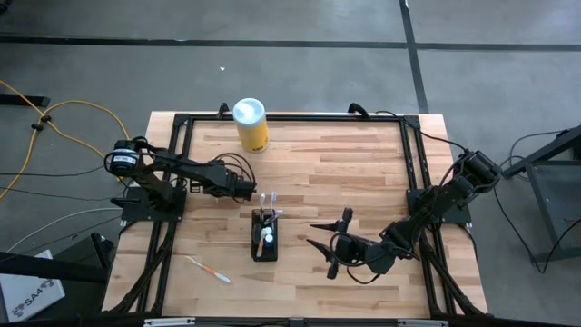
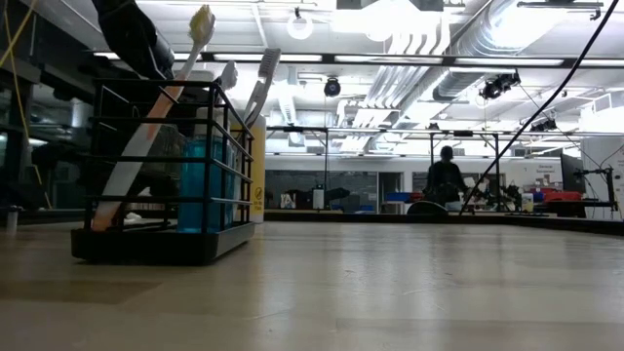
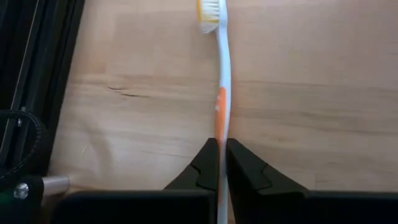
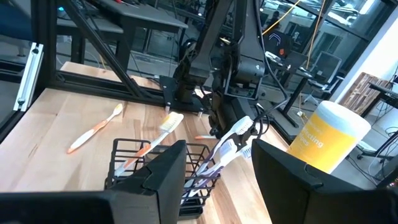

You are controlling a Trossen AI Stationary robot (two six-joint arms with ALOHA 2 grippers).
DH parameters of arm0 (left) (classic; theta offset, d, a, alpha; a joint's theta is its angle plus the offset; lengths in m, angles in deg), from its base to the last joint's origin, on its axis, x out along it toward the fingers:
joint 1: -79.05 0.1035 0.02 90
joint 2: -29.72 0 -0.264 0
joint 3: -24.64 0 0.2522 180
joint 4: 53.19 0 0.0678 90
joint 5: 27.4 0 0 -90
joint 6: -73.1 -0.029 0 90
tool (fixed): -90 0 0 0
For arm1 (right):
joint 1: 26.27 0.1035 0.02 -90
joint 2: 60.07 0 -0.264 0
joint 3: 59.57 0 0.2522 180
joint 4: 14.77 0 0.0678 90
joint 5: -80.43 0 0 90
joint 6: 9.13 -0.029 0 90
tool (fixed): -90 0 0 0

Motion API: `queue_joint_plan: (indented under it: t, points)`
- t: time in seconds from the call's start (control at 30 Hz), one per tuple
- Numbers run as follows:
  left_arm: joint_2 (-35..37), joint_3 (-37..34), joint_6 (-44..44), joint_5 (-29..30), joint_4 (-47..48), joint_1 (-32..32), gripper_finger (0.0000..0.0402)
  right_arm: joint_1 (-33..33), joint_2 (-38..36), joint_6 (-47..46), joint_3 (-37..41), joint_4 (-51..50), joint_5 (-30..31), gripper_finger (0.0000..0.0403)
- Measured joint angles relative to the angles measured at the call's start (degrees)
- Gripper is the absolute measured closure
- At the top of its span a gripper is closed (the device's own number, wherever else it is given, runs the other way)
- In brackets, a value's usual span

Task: Pick & Place toothbrushing station
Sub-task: Put the top orange toothbrush into the bottom section of the black wire organizer

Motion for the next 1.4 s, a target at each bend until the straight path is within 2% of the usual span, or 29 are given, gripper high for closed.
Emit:
queue_joint_plan:
  t: [0.37,0.83,1.03,1.2,1.3,1.4]
  points:
    - [0.31,-0.02,1.48,3.17,0.06,-2.96,0.0398,0.05,0.00,0.02,0.00,-0.02,0.00,0.0229]
    - [6.79,0.00,3.64,8.89,0.49,-8.82,0.0399,0.05,0.00,0.02,0.00,-0.22,0.00,0.0229]
    - [11.79,0.04,4.60,16.59,0.42,-13.68,0.0399,0.05,0.00,0.02,0.00,-0.42,0.15,0.0229]
    - [17.50,0.11,2.79,26.47,-0.70,-19.83,0.0399,-0.13,0.00,-0.93,0.00,-2.62,1.59,0.0229]
    - [21.40,0.11,-4.59,32.78,-4.50,-23.99,0.0399,-0.24,0.00,-0.87,0.00,-3.11,3.54,0.0229]
    - [25.14,0.11,-16.37,37.39,-11.90,-27.51,0.0399,-0.89,0.00,0.40,0.00,-3.28,1.86,0.0229]
